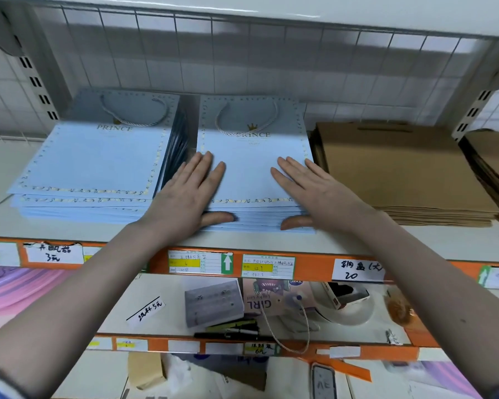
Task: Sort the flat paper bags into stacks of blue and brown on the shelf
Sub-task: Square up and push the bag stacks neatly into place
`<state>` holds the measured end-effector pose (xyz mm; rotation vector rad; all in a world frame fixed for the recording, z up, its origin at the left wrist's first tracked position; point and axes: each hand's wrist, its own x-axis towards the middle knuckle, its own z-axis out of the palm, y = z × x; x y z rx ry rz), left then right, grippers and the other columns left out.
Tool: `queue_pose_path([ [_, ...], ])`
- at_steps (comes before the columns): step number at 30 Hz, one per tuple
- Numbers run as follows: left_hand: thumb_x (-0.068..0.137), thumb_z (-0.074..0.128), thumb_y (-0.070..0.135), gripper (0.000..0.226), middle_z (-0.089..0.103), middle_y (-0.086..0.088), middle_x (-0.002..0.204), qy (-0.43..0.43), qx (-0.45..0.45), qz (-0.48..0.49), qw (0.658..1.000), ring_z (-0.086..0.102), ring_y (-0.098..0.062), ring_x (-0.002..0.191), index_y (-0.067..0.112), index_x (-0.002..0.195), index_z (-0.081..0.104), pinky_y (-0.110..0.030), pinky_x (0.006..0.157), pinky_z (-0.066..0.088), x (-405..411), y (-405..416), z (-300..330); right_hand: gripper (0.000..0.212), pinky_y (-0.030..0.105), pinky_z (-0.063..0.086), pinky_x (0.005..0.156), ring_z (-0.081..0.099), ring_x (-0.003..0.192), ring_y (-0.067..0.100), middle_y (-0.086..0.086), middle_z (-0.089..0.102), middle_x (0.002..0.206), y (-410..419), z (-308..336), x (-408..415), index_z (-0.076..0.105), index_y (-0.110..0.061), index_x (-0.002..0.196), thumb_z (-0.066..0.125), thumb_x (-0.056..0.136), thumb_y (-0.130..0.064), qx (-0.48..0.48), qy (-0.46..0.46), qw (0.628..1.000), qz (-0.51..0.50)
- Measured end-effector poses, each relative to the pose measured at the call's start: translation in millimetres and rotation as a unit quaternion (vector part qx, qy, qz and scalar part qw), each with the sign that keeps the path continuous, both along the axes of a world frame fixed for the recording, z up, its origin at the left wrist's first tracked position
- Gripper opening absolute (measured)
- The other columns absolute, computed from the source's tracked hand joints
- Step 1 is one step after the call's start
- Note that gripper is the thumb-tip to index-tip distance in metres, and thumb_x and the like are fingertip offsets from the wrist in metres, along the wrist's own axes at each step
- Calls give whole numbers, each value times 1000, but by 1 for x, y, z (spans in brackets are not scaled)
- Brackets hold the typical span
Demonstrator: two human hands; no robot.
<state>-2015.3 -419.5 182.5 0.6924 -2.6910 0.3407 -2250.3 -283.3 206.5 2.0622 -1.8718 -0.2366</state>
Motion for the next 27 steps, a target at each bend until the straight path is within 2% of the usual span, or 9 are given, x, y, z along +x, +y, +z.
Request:
queue_pose_path([
  [2, 87, 16, 70, 85, 27, -19, 152, 4, -4, -30, 1000, 21, -34, 142, 10, 146, 32, -43, 115, 17, 0, 0, 3, 102, 36, -2, 116, 2, 146, 24, 14, 4, 158, 0, 0, -1, 6, -12, 151, -5, 75, -78, -5, -18, 1000, 2],
  [5, 94, 16, 59, 72, 32, -16, 150, -1, -25, -52, 998, 26, -31, 141, 13, 144, 39, -41, 115, 19, -2, -4, 5, 95, 37, 0, 117, 4, 146, 25, 14, 5, 158, -5, 0, -4, 7, -16, 151, -14, 79, -73, -15, -28, 999, -7],
  [8, 97, 13, 52, 68, 42, -18, 144, -16, -42, -61, 997, 37, -34, 134, 9, 137, 48, -43, 111, 26, -5, -8, 7, 96, 37, 1, 117, 7, 146, 26, 16, 8, 157, -9, -1, -4, 13, -15, 151, -18, 79, -71, -21, -39, 999, -19],
  [11, 96, 21, 47, 63, 43, -18, 143, -20, -28, -76, 997, 39, -33, 133, 8, 137, 47, -43, 110, 25, -7, -8, 7, 96, 35, -2, 117, 4, 146, 24, 14, 6, 158, -8, 0, -1, 11, -16, 152, -16, 79, -72, -23, -45, 999, -17],
  [13, 95, 24, 48, 63, 40, -16, 146, -19, -12, -84, 996, 38, -31, 135, 9, 139, 45, -41, 111, 22, -6, -8, 8, 94, 35, -4, 116, 1, 146, 22, 12, 3, 158, -5, 2, 0, 8, -17, 152, -7, 78, -74, -13, -36, 999, -12],
  [17, 90, 21, 62, 76, 36, -16, 148, -43, -2, -95, 995, 36, -31, 136, 10, 143, 39, -41, 110, 22, -2, -10, 10, 94, 36, -1, 116, 9, 146, 25, 14, 10, 157, -3, 4, 3, 15, -15, 151, 8, 78, -73, -3, -25, 1000, 2],
  [20, 88, 28, 58, 74, 41, -18, 144, -58, -9, -91, 994, 40, -34, 133, 7, 140, 43, -45, 109, 23, -4, -12, 13, 85, 37, 1, 116, 15, 145, 27, 16, 15, 156, -3, 7, 7, 21, -13, 150, 17, 84, -68, -11, -21, 1000, 2],
  [24, 91, 36, 50, 66, 44, -20, 142, -53, -18, -90, 994, 44, -37, 130, 3, 137, 45, -46, 107, 22, -7, -8, 13, 73, 40, 8, 115, 27, 141, 31, 19, 26, 152, -4, 7, 13, 33, -9, 146, 51, 89, -51, -42, -12, 999, 28],
  [27, 92, 45, 46, 62, 42, -19, 143, -39, -16, -102, 994, 43, -36, 130, 5, 139, 44, -44, 107, 24, -3, -6, 12, 84, 36, -1, 115, 15, 145, 27, 16, 15, 156, 0, 9, 12, 23, -10, 149, 50, 86, -58, -31, -16, 999, 30],
])
